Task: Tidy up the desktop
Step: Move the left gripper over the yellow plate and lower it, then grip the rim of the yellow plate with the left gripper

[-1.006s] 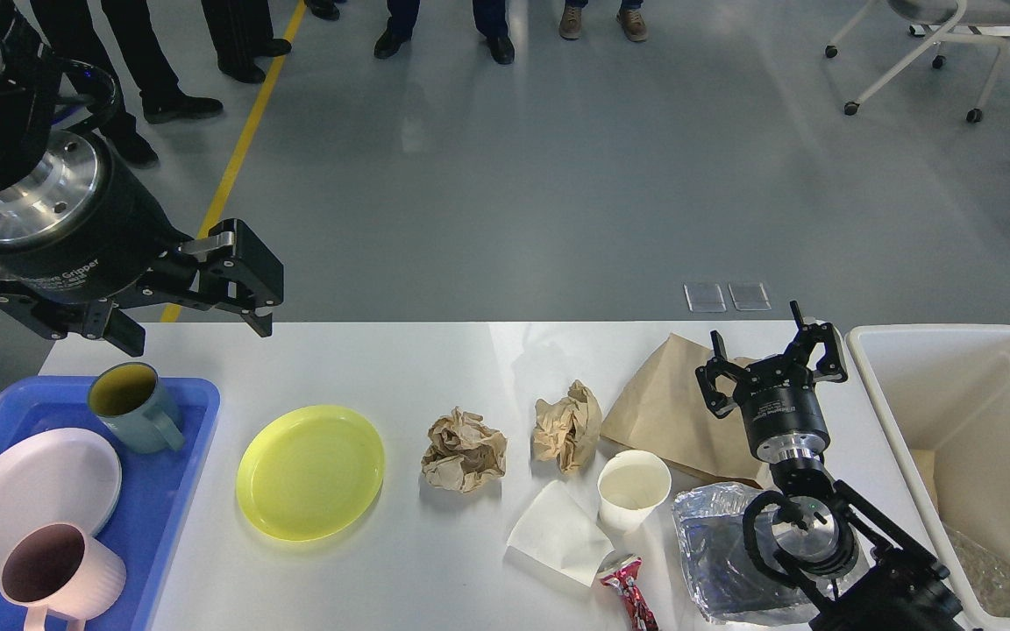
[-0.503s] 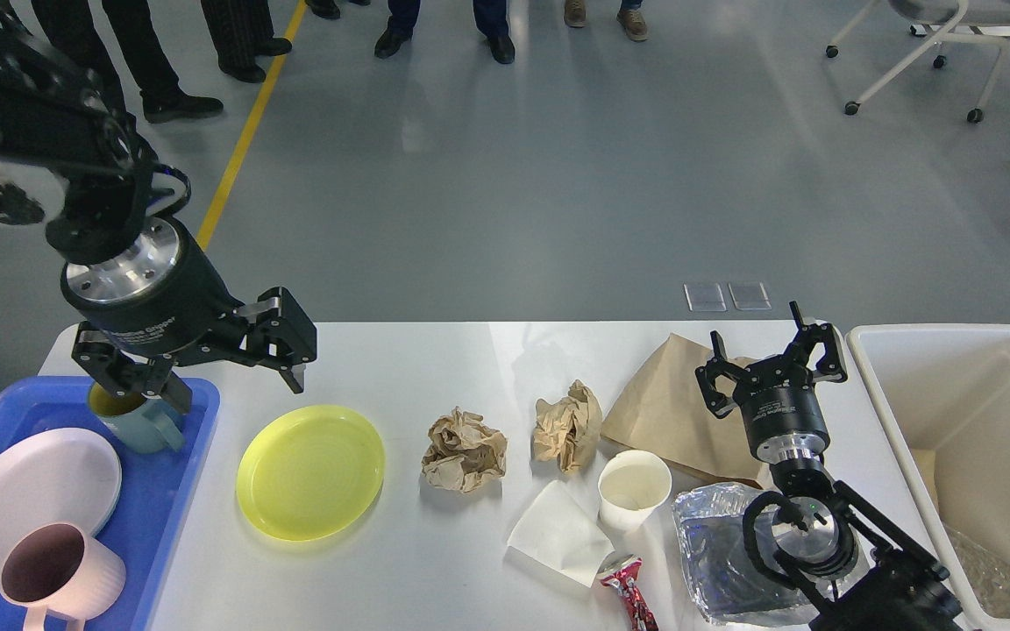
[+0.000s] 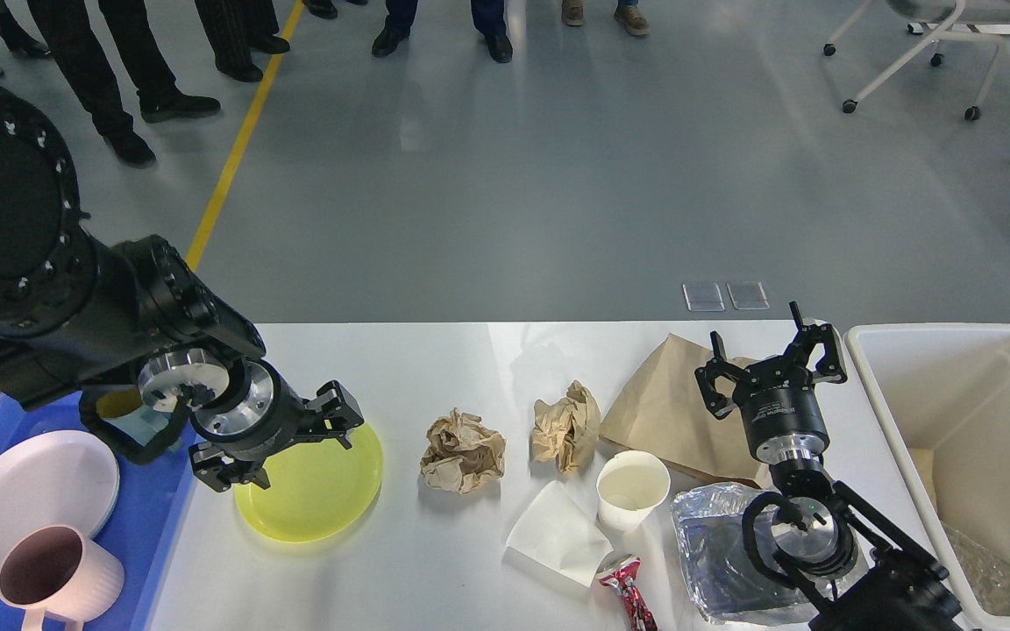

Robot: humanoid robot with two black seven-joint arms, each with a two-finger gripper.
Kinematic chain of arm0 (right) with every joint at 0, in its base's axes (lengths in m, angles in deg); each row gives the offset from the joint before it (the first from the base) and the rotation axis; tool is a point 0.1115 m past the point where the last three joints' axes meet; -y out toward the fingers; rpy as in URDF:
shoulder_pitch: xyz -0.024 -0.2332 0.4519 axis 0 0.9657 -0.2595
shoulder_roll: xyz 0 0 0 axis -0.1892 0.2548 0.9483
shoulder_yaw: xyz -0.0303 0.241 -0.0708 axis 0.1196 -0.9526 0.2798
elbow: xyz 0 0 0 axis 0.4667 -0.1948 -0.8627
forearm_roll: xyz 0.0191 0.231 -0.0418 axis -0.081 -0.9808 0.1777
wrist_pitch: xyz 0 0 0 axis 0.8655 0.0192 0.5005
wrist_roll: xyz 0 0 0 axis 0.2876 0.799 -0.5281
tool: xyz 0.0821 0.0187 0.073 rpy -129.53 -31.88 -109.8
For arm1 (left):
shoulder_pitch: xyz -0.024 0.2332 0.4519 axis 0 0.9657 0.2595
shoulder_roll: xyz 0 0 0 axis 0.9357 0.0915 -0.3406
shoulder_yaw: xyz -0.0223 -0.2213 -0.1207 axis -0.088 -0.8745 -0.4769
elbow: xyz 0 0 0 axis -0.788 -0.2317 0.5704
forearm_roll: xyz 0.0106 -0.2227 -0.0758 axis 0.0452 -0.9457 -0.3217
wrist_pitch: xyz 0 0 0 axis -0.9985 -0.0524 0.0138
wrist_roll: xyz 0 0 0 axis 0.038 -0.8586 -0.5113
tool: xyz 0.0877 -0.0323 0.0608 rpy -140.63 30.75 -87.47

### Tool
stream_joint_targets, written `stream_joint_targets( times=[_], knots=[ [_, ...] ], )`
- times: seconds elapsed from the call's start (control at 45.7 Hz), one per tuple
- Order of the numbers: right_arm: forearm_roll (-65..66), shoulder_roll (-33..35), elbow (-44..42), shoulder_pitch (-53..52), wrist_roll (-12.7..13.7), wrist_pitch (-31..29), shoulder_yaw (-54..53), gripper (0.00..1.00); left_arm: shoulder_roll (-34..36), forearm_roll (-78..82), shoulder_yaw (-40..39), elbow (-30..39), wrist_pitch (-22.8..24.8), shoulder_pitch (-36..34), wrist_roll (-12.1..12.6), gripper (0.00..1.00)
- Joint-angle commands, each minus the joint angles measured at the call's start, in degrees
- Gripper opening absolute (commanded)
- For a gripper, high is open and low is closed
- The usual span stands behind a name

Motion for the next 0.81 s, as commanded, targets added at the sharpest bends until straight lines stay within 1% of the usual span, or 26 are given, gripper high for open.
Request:
stream_joint_targets(
  times=[0.0,0.153,0.284,0.416,0.656,0.787],
  knots=[
    [0.00,0.08,-0.01,0.00,0.01,0.00,0.00,1.00,1.10,-6.94,-1.25,-1.64,-6.30,5.74,0.06,0.96],
    [0.00,-0.01,-0.01,0.00,0.01,0.00,0.00,1.00,3.74,-8.18,-3.88,-4.71,-10.35,13.30,0.06,0.96],
    [0.00,-0.01,-0.01,0.00,0.01,0.00,0.00,1.00,5.50,-8.00,-5.73,-6.56,-11.76,17.87,-0.02,0.96],
    [0.00,-0.01,-0.01,0.00,0.01,0.00,0.00,1.00,7.34,-7.65,-6.09,-7.97,-12.90,20.51,-0.46,0.96],
    [0.00,-0.01,-0.01,0.00,0.01,0.00,0.00,1.00,11.91,-7.12,-6.26,-8.76,-12.55,22.09,-0.64,0.96],
    [0.00,0.08,-0.01,0.00,0.01,0.00,0.00,1.00,13.06,-7.12,-10.47,-10.34,-13.60,24.90,-0.64,0.96]
  ],
)
